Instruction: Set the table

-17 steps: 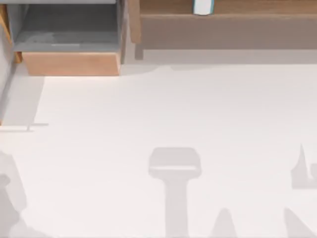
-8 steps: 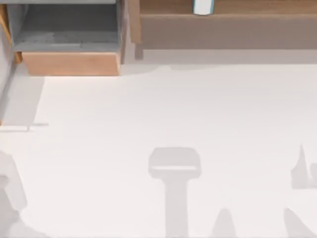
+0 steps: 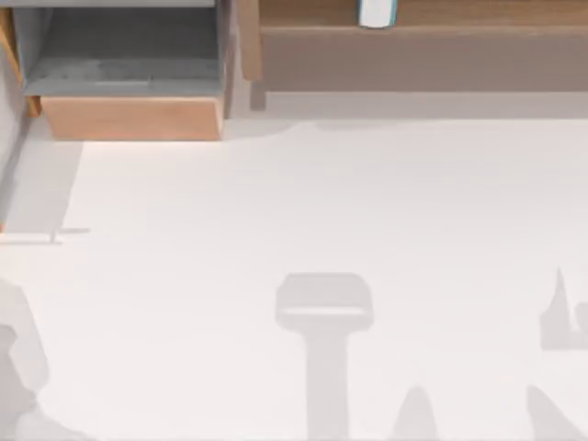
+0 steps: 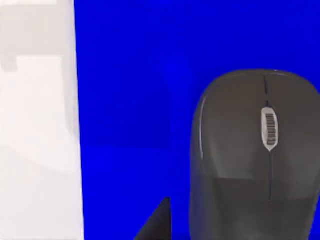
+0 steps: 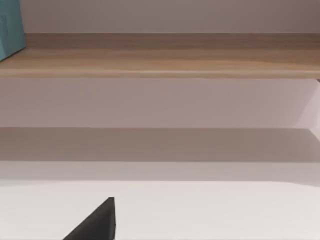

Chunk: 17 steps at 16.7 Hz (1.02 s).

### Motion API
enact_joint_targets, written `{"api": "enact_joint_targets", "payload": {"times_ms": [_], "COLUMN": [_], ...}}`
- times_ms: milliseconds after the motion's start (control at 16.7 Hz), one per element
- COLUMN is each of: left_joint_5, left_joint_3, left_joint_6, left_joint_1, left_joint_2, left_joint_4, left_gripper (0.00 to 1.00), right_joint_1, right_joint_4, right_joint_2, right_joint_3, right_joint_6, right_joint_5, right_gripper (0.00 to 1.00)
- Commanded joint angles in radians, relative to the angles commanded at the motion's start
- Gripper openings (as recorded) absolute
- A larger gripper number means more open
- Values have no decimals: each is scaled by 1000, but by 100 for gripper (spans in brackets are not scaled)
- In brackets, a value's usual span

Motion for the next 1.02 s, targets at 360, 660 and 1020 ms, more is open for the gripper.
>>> {"api": "enact_joint_targets", "payload": {"times_ms": [360, 660, 1020], "left_joint_5": [0, 0, 61], "left_joint_3": [0, 0, -19], "left_joint_6": [0, 0, 86], "left_joint_1": [0, 0, 28], "left_joint_2": [0, -1, 5], "left_joint_4": [0, 0, 203], "left_gripper": [100, 100, 100], "right_joint_1": [0, 0, 0], "right_joint_4": [0, 0, 0], "right_joint_2": [0, 0, 0], "right_joint_3": [0, 0, 0], "right_joint_6": [0, 0, 0], "right_joint_5": [0, 0, 0], "right_gripper": [100, 100, 100]}}
